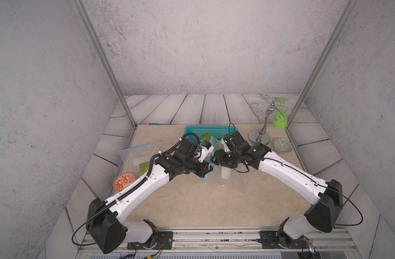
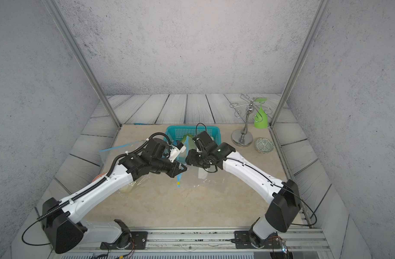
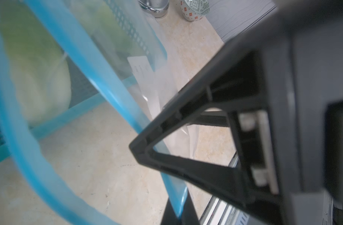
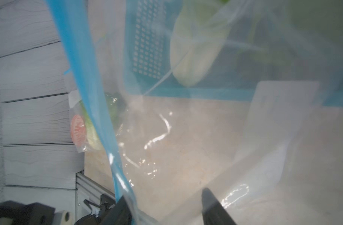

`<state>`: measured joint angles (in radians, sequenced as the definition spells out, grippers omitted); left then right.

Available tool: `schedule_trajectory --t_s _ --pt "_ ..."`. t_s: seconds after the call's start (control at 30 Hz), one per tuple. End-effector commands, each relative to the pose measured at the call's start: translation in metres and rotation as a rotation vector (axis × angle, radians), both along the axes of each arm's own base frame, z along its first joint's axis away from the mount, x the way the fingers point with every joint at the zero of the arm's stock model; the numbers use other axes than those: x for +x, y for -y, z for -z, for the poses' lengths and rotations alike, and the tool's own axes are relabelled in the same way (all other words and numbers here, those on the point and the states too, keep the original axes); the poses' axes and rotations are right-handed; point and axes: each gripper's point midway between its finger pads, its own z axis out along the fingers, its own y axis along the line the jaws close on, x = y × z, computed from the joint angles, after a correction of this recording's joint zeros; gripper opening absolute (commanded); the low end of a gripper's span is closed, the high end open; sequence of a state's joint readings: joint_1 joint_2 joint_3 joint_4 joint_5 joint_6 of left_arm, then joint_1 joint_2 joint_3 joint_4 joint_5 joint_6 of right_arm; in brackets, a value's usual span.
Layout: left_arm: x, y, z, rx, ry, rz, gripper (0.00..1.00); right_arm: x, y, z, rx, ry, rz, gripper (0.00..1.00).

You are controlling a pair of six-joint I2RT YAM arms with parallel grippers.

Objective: Put the chinese cabbages into a zipper bag and zip it
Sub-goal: Open the zipper of the food storage bag at the center of the board.

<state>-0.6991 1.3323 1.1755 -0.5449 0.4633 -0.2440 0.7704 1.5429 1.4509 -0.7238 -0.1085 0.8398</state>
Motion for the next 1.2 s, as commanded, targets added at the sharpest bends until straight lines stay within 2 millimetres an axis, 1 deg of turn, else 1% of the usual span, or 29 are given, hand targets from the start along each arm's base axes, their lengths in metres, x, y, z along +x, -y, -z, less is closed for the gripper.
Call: schedule_trajectory --t_s 0.0,0.1,0.23,0.3,0.33,0.4,0.43,0.5,0.53,0.6,0.67,0.73,0.87,0.9,0.97,1.03,1.1,1.17 --pt "0.006 0.005 -0.012 -0.019 0.033 -0.003 0.01 0.003 0.016 0.016 -0.100 -0.003 0.037 0.37" --pt "0.007 0.004 -0.015 -0.022 0.043 -0.006 0.02 0.003 0.012 0.019 -0.079 -0.014 0.032 0.23" --pt "0.002 0.002 -0.020 -0.027 0.044 0.000 0.07 0.004 0.004 0.018 -0.040 -0.012 0.017 0.12" --pt "0.000 0.002 -0.021 -0.031 0.038 0.001 0.10 0.005 0.000 0.015 -0.018 -0.002 0.007 0.07" --pt "-0.001 0.001 -0.022 -0.033 0.030 0.002 0.12 0.006 -0.002 0.013 -0.009 0.002 0.005 0.06" --pt "-0.004 -0.001 -0.023 -0.039 0.026 0.007 0.12 0.006 -0.004 0.012 0.003 0.005 0.001 0.05" --pt "-0.005 -0.001 -0.021 -0.039 0.028 0.008 0.08 0.006 -0.006 0.010 0.018 0.004 -0.004 0.09" --pt "-0.006 -0.001 -0.017 -0.033 0.027 0.017 0.02 0.004 -0.013 0.002 0.058 0.001 -0.023 0.28" --pt "-0.007 -0.001 -0.014 -0.031 0.022 0.024 0.00 0.002 -0.017 -0.001 0.082 -0.007 -0.032 0.34" --pt "-0.007 0.001 -0.013 -0.046 0.024 0.031 0.00 0.001 -0.020 -0.002 0.104 -0.024 -0.034 0.41" --pt "-0.007 0.003 -0.016 -0.064 0.031 0.031 0.00 0.000 -0.022 0.003 0.102 -0.046 -0.030 0.51" --pt "-0.007 0.004 -0.017 -0.065 0.036 0.037 0.00 0.000 -0.022 0.011 0.093 -0.074 -0.021 0.57" --pt "-0.009 0.006 -0.016 -0.068 0.029 0.054 0.00 0.000 -0.033 0.011 0.128 -0.092 -0.032 0.62" --pt "-0.009 0.006 -0.016 -0.066 0.028 0.052 0.00 0.000 -0.032 0.016 0.112 -0.101 -0.020 0.61" --pt "-0.008 0.004 -0.017 -0.063 0.035 0.048 0.00 0.001 -0.023 0.032 0.064 -0.120 0.016 0.57" --pt "-0.007 0.003 -0.017 -0.058 0.041 0.042 0.01 0.001 -0.018 0.043 0.053 -0.124 0.039 0.42" --pt "-0.008 0.002 -0.017 -0.055 0.038 0.038 0.02 0.003 -0.017 0.042 0.056 -0.107 0.044 0.28" --pt "-0.010 0.000 -0.017 -0.051 0.029 0.033 0.06 0.006 -0.015 0.038 0.048 -0.075 0.045 0.18"
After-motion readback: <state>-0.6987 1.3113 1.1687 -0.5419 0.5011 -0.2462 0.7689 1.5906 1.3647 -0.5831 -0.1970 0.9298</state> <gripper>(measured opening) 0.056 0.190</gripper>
